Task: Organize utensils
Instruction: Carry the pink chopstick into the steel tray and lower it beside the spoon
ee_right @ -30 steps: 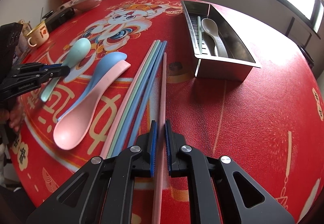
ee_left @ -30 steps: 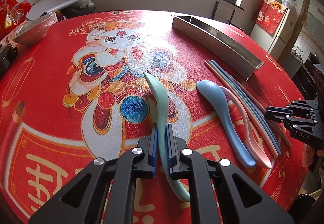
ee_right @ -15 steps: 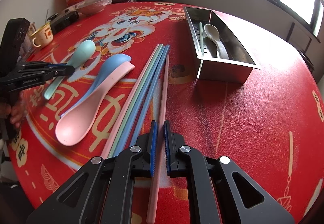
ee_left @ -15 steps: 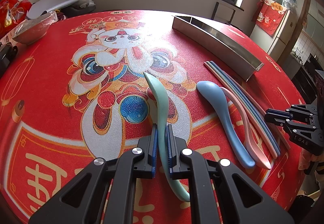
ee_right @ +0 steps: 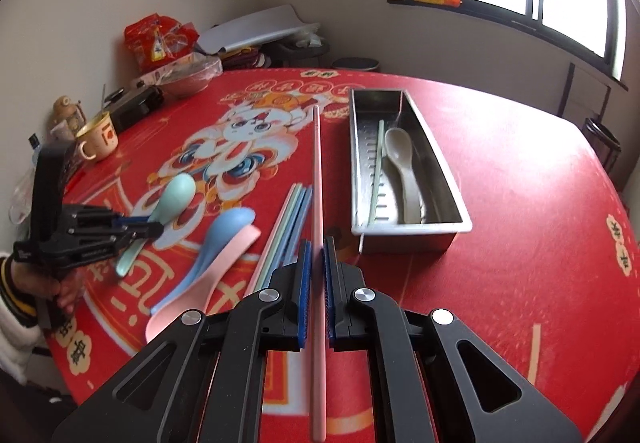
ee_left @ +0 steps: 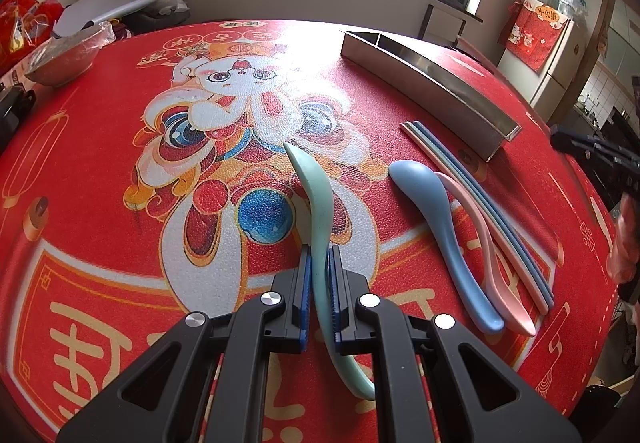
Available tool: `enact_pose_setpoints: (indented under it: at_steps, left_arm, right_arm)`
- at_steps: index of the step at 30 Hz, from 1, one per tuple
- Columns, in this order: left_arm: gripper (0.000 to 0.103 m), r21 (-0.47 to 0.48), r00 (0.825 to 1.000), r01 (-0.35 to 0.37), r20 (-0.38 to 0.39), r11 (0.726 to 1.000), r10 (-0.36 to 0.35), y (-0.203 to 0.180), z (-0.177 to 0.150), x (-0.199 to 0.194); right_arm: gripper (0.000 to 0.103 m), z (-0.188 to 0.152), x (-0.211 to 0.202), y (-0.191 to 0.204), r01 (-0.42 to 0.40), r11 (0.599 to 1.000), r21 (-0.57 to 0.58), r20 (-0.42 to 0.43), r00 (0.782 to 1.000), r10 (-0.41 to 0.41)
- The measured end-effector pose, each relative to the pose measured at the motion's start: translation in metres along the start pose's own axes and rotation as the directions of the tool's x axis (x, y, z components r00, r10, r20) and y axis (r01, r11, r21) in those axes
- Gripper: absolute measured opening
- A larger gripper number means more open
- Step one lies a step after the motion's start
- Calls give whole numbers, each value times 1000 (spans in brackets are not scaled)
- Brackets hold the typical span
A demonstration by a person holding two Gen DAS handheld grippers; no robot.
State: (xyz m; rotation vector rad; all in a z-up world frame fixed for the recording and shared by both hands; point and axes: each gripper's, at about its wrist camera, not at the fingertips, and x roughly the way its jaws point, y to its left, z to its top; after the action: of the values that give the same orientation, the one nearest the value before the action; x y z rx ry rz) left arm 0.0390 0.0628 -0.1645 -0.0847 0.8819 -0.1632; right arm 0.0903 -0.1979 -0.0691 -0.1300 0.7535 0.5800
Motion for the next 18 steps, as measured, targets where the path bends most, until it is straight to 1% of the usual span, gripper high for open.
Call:
enact_pose_setpoints:
  at_steps: [4, 8, 13, 18]
  left_arm:
    - [9, 5, 1000, -8, 0, 1000, 8, -2, 0, 0]
    - [9, 10, 1000, -17, 0, 1000, 17, -4, 0, 0]
    - [9, 5, 1000, -12, 0, 1000, 12, -3, -1, 0]
    - [9, -1, 1000, -7, 0, 1000, 7, -3, 0, 0]
  right_arm:
    - [6, 39, 35, -21, -6, 999, 52, -21, 1000, 7]
    - [6, 63, 78, -32, 31, 997, 70, -71, 997, -26]
    - [6, 67, 115, -44, 40, 990, 135, -138, 990, -21]
    - [6, 65, 133, -53, 46, 983, 179, -173, 985, -15]
